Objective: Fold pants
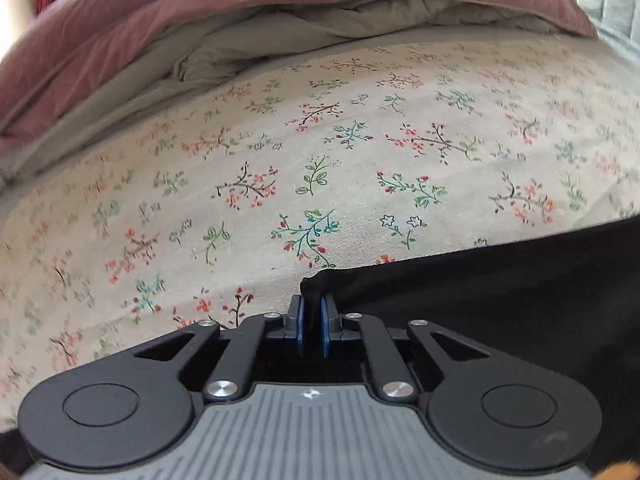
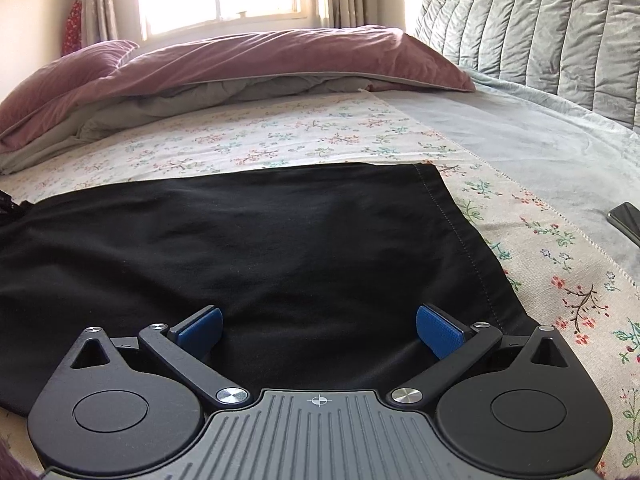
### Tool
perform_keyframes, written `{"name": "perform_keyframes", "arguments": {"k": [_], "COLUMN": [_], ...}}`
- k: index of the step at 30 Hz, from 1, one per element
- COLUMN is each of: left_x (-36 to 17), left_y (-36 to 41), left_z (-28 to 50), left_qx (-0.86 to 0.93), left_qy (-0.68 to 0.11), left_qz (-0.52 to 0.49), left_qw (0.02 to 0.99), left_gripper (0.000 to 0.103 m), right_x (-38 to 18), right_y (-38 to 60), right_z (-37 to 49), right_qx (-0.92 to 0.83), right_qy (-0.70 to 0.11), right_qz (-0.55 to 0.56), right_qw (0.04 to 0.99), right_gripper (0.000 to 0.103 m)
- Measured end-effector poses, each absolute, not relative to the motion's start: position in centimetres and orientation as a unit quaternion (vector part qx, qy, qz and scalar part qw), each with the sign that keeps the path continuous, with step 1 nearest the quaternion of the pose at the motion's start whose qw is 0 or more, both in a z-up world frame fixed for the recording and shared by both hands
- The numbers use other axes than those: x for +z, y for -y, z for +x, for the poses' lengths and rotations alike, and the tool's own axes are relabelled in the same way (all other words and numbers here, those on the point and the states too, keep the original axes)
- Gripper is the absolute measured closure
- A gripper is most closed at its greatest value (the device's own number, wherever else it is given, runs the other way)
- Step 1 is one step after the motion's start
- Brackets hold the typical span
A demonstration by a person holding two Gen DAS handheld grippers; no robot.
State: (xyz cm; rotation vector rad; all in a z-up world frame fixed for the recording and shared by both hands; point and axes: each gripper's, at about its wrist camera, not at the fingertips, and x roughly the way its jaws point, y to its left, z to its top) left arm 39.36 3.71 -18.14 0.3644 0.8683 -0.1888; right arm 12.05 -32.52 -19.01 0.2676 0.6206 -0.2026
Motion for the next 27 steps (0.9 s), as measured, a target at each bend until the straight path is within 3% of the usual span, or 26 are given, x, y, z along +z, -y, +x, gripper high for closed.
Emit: {"name": "perform_keyframes", "arguments": {"k": [13, 27], "left_x": [-16.8, -18.1], "left_y": [-5.9, -6.5], "left_z": [40.0, 39.6], "left_qx": [-0.071, -0.03], "left_qy": [-0.406, -0.406], "left_qz": [0.121, 0.139], "left_qw": [0.903, 0.903], "left_gripper": [0.09, 0.09], "right_x": [-18.0, -17.8], "right_y": [33.2, 36.2], "right_z": [11.5, 14.2], "right_qx": [-0.168, -0.17], "right_qy": [-0.311, -0.356], "right_qz": [0.153, 0.138], "right_qw": [0.923, 0.909], "right_gripper": [0.0, 0.0]}}
